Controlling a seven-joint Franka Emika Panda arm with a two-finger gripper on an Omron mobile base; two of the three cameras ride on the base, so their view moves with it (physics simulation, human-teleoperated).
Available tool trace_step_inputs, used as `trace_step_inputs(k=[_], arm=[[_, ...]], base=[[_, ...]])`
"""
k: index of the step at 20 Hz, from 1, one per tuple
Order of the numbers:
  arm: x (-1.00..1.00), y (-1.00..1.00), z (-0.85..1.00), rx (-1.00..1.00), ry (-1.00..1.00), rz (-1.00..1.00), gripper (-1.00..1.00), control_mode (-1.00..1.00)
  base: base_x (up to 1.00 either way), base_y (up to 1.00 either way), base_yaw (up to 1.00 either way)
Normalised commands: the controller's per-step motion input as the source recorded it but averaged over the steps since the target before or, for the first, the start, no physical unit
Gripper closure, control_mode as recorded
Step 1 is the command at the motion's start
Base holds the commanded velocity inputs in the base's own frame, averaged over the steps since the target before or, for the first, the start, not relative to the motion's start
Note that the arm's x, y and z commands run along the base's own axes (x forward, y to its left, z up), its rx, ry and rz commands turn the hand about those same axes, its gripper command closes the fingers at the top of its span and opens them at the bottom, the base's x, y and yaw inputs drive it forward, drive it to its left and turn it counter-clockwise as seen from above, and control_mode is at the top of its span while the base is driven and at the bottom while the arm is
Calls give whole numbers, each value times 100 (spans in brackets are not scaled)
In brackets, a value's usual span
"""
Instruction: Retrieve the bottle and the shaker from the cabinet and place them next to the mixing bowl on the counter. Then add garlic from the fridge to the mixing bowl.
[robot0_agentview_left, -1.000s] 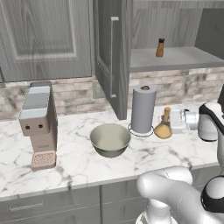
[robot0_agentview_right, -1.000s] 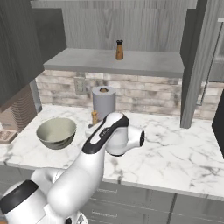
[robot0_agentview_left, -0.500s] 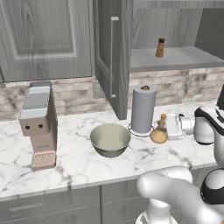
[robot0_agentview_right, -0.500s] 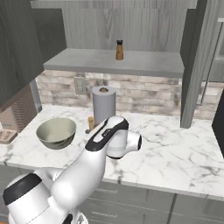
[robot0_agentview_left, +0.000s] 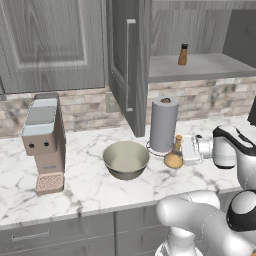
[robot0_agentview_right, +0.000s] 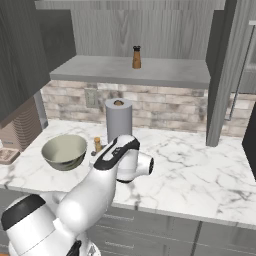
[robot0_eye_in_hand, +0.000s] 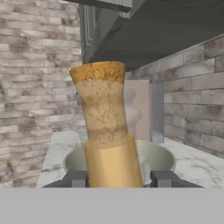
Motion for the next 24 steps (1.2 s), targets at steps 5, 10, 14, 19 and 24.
trace_step_inputs(k=[5, 10, 14, 19, 24], arm=[[25, 0, -22, 4, 0, 0, 100, -100], [39, 0, -26, 3, 0, 0, 100, -100], [33, 0, -26, 1, 0, 0, 100, -100], [14, 0, -30, 0, 0, 0, 100, -100], [2, 0, -28, 0, 0, 0, 100, -100]], base=[[0, 0, 0], [0, 0, 0], [0, 0, 0], [0, 0, 0], [0, 0, 0]])
